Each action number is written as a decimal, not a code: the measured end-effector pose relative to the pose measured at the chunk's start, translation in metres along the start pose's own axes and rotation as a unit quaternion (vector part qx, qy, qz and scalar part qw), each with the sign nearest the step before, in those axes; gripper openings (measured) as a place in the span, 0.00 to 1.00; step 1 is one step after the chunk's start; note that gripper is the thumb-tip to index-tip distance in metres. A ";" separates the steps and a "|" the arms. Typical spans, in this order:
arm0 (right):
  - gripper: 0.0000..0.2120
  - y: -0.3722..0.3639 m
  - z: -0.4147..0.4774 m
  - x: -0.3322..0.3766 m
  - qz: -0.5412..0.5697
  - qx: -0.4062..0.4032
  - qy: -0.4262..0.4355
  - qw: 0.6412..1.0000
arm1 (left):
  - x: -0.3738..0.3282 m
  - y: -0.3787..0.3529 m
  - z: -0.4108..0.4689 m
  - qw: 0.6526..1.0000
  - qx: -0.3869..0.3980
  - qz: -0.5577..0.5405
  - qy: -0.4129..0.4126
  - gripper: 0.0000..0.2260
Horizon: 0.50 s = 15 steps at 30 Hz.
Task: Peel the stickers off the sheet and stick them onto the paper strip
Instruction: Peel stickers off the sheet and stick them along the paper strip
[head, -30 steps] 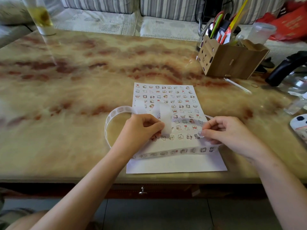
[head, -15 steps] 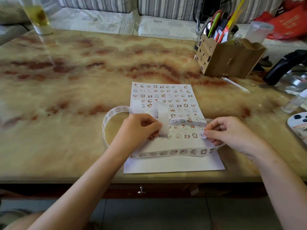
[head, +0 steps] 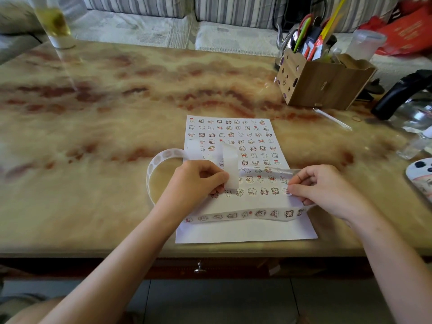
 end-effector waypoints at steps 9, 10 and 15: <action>0.05 0.001 -0.001 0.002 -0.025 -0.038 0.019 0.999 | 0.001 -0.001 0.001 1.000 0.005 0.003 -0.002 0.06; 0.05 0.002 -0.001 0.002 -0.029 -0.042 0.019 0.999 | 0.002 -0.001 0.001 1.000 0.005 0.002 -0.001 0.06; 0.05 0.002 -0.002 0.004 -0.049 -0.059 0.032 0.997 | 0.002 -0.001 0.001 1.000 0.007 0.003 0.002 0.05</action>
Point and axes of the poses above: each hand's wrist, its own z-axis towards the middle knuckle, its own y-axis out of the back of the hand, x = y × z, the point moved 8 cm from there along z, towards the middle knuckle, and after that the axes turned 11 degrees about -y, right-handed, at the moved point
